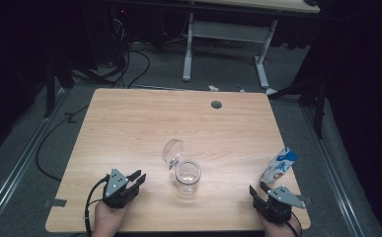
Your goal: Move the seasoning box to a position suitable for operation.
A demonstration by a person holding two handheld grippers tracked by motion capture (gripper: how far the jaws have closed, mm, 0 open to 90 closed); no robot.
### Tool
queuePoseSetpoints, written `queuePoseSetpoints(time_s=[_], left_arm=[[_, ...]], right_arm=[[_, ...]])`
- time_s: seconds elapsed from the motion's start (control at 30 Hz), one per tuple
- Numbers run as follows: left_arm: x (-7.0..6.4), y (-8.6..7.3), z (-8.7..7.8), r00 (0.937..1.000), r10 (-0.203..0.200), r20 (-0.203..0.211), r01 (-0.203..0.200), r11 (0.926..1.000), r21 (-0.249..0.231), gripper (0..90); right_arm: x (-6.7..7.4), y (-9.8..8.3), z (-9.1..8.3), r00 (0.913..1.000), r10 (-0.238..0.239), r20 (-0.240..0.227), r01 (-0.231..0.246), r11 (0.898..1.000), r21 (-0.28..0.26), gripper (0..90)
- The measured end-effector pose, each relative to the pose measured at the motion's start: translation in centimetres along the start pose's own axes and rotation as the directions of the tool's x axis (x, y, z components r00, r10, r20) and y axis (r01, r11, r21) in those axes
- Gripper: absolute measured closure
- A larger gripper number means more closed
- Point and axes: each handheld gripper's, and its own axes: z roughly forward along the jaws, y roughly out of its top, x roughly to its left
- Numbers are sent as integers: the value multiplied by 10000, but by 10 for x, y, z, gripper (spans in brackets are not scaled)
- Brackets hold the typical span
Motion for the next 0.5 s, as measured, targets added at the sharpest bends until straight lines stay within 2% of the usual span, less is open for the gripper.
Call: queuePoseSetpoints(time_s=[0.07, 0.17, 0.33, 0.4, 0.5], left_arm=[[-1, 0, 2, 10000, -15, 23, 15, 10000, 27, 731], [-1, 0, 2, 10000, 6, 32, -6, 10000, 47, 731], [-2, -1, 3, 10000, 25, 29, -26, 10000, 94, 731], [-2, -1, 3, 10000, 25, 23, -25, 10000, 90, 731], [-1, -2, 2, 10000, -9, 4, 9, 10000, 78, 730]], right_arm=[[-8, -2, -3, 9993, 212, 315, -213, 9998, 26, 501], [-11, -2, -4, 9983, 346, 461, -346, 9994, 5, 479], [-19, -2, -7, 9925, 663, 1024, -658, 9978, -77, 385], [-19, -2, -7, 9916, 725, 1069, -721, 9974, -79, 369], [-23, 0, -5, 9887, 833, 1245, -831, 9965, -66, 287]])
